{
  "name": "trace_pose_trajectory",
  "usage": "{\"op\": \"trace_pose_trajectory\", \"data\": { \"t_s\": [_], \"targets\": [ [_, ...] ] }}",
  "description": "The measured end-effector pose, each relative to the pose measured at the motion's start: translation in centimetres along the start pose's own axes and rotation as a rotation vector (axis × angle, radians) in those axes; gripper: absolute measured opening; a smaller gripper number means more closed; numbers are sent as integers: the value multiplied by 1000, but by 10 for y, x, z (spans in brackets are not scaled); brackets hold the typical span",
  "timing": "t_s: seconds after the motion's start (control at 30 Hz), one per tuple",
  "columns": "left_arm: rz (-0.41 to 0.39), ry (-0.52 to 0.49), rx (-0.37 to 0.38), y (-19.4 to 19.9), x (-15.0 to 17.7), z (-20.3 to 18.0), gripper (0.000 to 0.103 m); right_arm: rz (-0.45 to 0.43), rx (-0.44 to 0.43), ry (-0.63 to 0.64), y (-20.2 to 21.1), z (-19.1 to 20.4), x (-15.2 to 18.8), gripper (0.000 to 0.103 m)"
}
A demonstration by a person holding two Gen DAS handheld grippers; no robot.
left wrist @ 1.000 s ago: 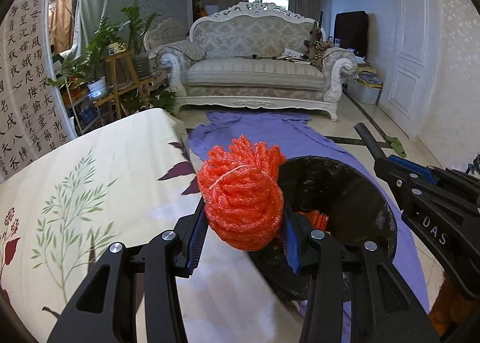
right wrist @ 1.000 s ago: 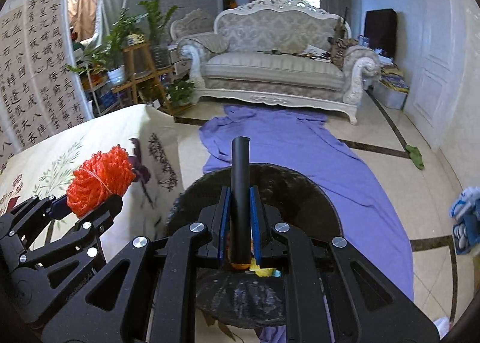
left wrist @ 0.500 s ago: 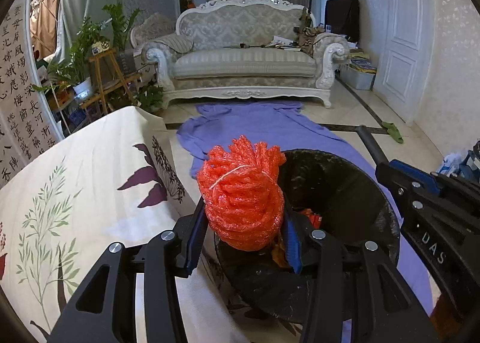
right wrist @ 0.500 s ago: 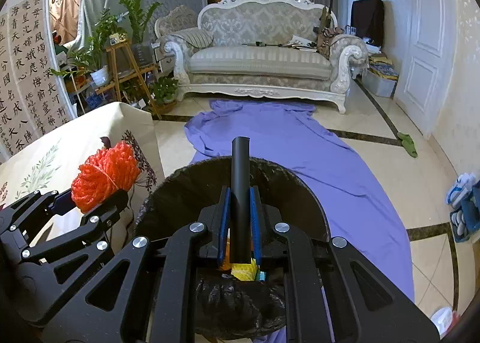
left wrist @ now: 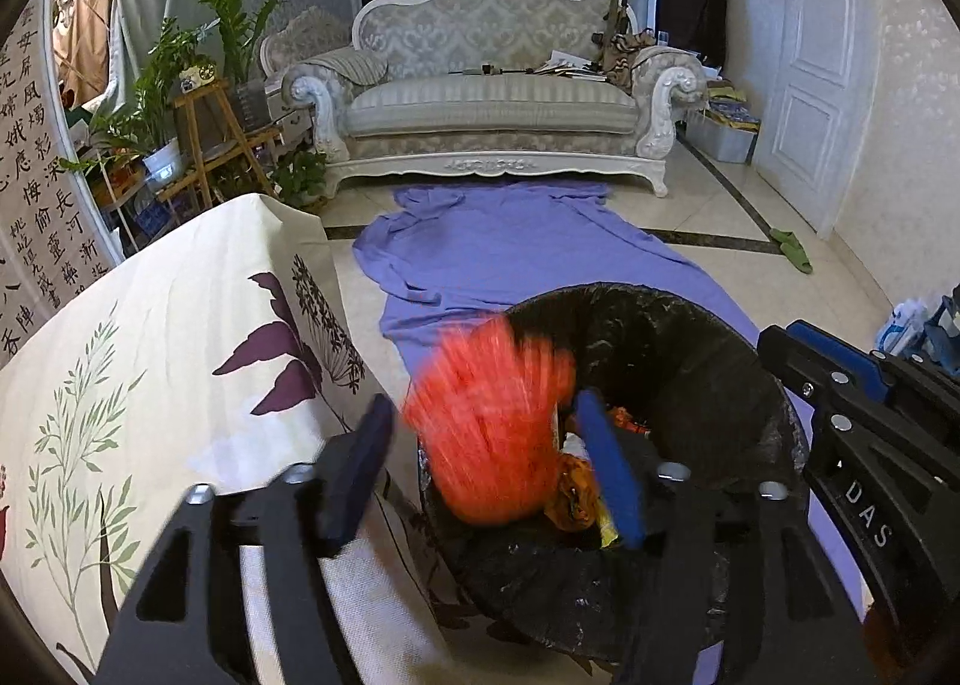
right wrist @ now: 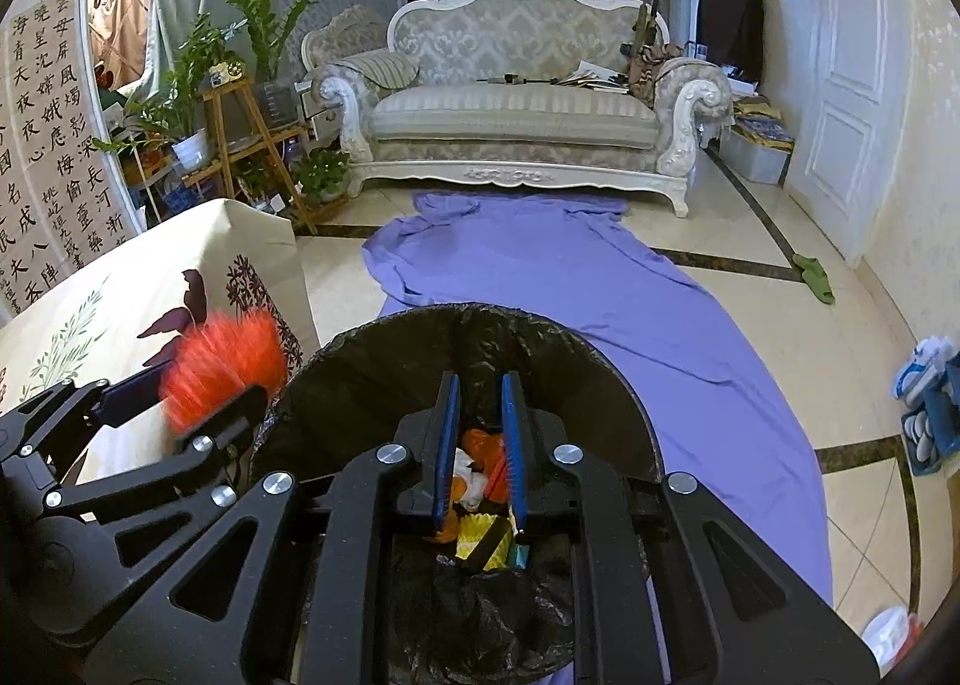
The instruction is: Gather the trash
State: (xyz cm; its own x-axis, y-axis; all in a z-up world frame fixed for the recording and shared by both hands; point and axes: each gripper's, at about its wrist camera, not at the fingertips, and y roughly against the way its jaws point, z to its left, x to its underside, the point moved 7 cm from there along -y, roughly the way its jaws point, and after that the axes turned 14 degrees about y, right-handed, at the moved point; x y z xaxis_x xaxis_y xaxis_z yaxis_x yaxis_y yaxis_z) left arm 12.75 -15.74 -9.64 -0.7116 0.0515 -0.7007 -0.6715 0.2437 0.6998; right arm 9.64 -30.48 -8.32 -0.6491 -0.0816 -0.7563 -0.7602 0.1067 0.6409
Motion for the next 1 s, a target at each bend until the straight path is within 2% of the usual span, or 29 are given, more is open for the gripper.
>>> {"op": "trace_pose_trajectory", "data": {
  "t_s": [0.03, 0.07, 0.27, 0.33, 0.73, 1.0],
  "targets": [
    [-2, 1, 1, 1, 0, 0, 71, -1, 4, -2, 0, -2, 0, 28],
    [-3, -2, 2, 1, 0, 0, 71, -2, 8, -4, 0, -3, 1, 31],
    [-16, -7, -1, 4, -1, -2, 77, -3, 27, -7, 2, -5, 3, 36],
    [-21, 1, -3, 6, -2, 0, 78, -8, 38, -8, 5, -6, 2, 43],
    [-104, 33, -16, 45, -7, 19, 82, -47, 83, -19, 35, -10, 0, 56],
    [-176, 35, -12, 77, -8, 28, 83, -79, 99, -11, 64, -2, 0, 60]
  ]
}}
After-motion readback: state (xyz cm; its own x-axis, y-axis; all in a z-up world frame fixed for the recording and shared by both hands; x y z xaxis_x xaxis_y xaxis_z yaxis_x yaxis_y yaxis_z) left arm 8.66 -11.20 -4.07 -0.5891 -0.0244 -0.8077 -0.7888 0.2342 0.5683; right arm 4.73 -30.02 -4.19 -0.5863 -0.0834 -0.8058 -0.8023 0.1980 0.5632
